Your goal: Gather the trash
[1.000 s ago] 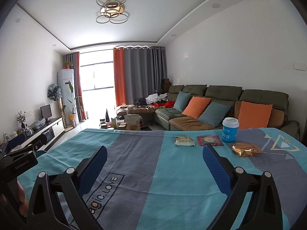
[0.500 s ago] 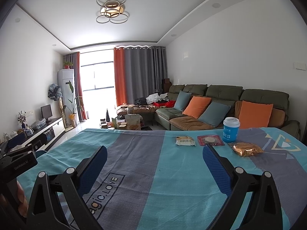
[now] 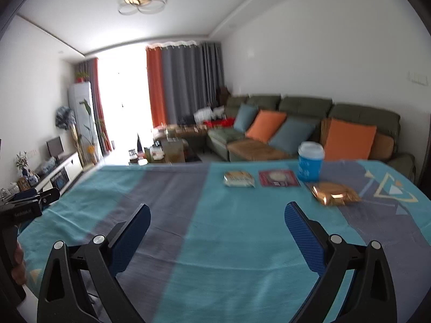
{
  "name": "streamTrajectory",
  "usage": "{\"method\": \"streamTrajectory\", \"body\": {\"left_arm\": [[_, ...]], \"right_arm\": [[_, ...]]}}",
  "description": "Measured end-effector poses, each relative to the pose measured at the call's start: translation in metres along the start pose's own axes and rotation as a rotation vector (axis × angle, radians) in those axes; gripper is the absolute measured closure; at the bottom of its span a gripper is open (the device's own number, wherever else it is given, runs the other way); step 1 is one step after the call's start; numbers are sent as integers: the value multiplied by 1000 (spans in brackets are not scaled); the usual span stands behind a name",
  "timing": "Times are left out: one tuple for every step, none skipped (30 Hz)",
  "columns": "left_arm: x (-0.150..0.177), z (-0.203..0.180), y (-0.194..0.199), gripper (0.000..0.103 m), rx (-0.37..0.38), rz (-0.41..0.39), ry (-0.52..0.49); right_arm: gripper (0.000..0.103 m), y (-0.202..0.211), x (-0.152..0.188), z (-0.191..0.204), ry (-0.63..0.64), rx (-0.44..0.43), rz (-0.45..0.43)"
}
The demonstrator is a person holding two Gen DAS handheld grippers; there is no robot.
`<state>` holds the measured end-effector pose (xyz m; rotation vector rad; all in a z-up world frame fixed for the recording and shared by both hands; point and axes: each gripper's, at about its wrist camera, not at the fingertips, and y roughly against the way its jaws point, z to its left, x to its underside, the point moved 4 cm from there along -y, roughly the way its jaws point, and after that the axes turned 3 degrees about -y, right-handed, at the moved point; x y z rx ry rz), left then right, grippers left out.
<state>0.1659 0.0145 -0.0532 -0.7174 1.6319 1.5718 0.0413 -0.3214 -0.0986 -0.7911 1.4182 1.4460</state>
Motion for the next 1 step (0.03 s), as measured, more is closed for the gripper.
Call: {"method": "streamTrajectory", "body": {"left_arm": [[-2, 4, -17, 6, -2, 52, -6]], "right_arm": [[7, -8, 0, -10, -11, 21, 42]]}}
